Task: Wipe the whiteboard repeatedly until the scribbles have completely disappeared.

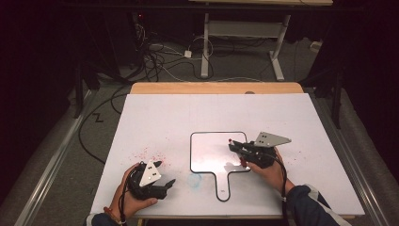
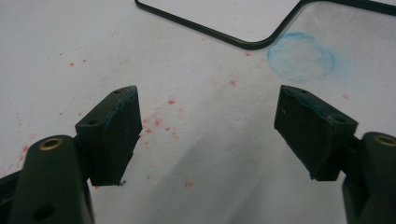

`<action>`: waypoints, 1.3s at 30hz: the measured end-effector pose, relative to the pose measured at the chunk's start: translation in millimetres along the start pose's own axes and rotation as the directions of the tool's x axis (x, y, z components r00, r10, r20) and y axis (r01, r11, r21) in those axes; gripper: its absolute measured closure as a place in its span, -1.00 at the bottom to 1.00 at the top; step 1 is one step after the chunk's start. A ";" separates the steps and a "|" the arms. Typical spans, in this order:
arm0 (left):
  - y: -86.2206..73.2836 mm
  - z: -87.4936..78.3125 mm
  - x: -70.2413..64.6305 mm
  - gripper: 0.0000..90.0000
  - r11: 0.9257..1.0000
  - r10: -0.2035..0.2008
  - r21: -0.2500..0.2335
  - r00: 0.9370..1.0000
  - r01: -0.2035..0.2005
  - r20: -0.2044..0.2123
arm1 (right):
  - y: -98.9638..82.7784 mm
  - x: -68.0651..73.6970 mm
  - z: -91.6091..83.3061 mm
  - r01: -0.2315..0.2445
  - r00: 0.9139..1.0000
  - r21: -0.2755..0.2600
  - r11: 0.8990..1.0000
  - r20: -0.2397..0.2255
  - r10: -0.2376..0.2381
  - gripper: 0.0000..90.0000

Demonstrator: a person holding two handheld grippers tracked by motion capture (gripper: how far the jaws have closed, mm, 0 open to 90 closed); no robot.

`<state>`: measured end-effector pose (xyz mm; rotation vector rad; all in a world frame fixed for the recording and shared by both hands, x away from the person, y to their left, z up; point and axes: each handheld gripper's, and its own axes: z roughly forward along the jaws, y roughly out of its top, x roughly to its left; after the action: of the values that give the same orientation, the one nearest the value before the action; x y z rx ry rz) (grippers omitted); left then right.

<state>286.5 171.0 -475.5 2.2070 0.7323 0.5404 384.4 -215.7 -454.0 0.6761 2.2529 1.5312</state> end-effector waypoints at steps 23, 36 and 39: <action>1.4 1.0 0.0 -0.51 1.000 0.005 0.001 1.000 -0.005 0.001 | 4.3 3.8 13.6 -0.027 1.000 0.008 1.000 -0.009 0.027 0.81; 0.5 -0.3 0.2 -0.51 1.000 0.002 -0.003 1.000 -0.002 -0.001 | 5.2 6.3 15.9 -0.016 0.999 0.034 0.999 -0.028 0.017 0.81; 0.5 0.1 -0.1 -0.51 1.000 0.004 0.000 1.000 -0.004 0.001 | 5.7 6.6 19.4 0.010 1.000 0.043 0.999 -0.023 -0.009 0.81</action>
<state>286.6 170.6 -475.2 2.2092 0.7282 0.5416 390.1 -195.3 -455.8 0.6627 2.3081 1.4975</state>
